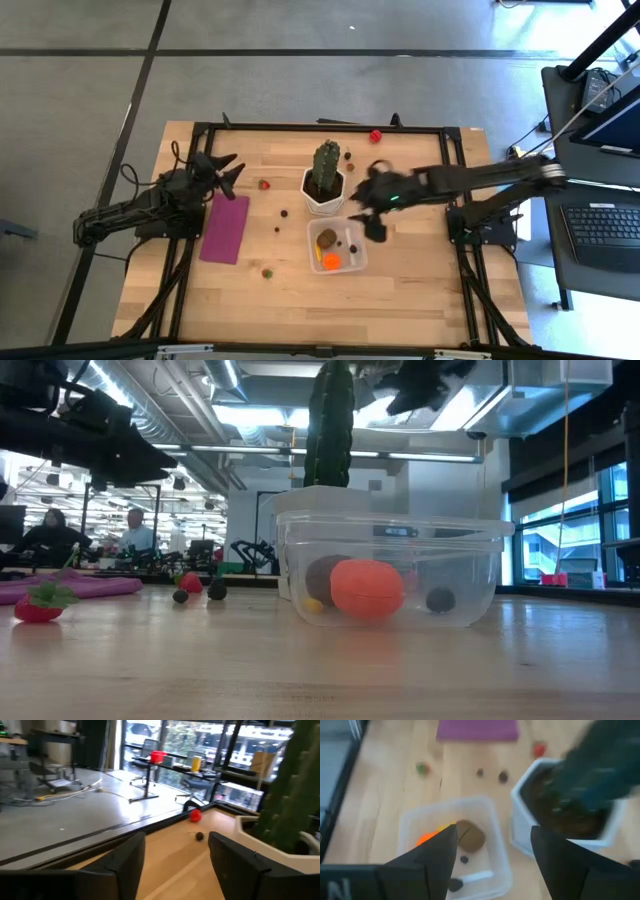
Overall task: Pick and placing Produce into tupperware
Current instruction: Put the blueberry into the transparent bin
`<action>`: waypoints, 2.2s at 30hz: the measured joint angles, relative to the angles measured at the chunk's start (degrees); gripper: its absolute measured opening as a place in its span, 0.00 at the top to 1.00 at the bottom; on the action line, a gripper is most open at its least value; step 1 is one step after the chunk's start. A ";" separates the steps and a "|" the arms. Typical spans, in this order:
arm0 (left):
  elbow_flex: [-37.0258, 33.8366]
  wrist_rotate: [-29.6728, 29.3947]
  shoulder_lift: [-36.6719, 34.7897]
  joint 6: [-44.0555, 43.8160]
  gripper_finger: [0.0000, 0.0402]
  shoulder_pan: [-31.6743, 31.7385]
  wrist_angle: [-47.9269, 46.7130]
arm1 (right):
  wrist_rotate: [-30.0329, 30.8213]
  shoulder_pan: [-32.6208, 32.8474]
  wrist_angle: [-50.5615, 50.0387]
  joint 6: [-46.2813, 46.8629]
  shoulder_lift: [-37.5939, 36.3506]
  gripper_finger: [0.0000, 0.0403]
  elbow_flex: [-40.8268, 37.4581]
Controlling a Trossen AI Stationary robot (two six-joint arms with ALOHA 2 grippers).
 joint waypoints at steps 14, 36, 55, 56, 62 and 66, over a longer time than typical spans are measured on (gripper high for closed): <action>0.04 24.16 0.01 -5.66 0.23 -0.02 -0.02 | 0.14 -4.10 22.22 -2.06 -27.67 0.37 -27.60; 0.15 32.76 8.01 -1.99 0.24 -4.53 3.37 | 0.61 -10.84 25.25 -4.45 -28.12 0.37 -31.95; 0.17 28.31 32.31 6.03 0.28 -17.27 23.25 | 0.62 -11.50 26.94 -4.20 -28.09 0.37 -31.96; 0.17 27.84 33.56 6.19 0.28 -17.64 23.34 | 0.62 -11.50 27.23 -4.14 -28.09 0.37 -31.96; 0.15 27.32 39.81 8.30 0.28 -19.00 26.15 | 0.61 -11.50 27.55 -2.57 -28.09 0.37 -31.96; 0.17 27.30 43.62 9.02 0.28 -19.06 29.56 | 0.62 -11.50 27.85 -2.49 -28.09 0.37 -31.96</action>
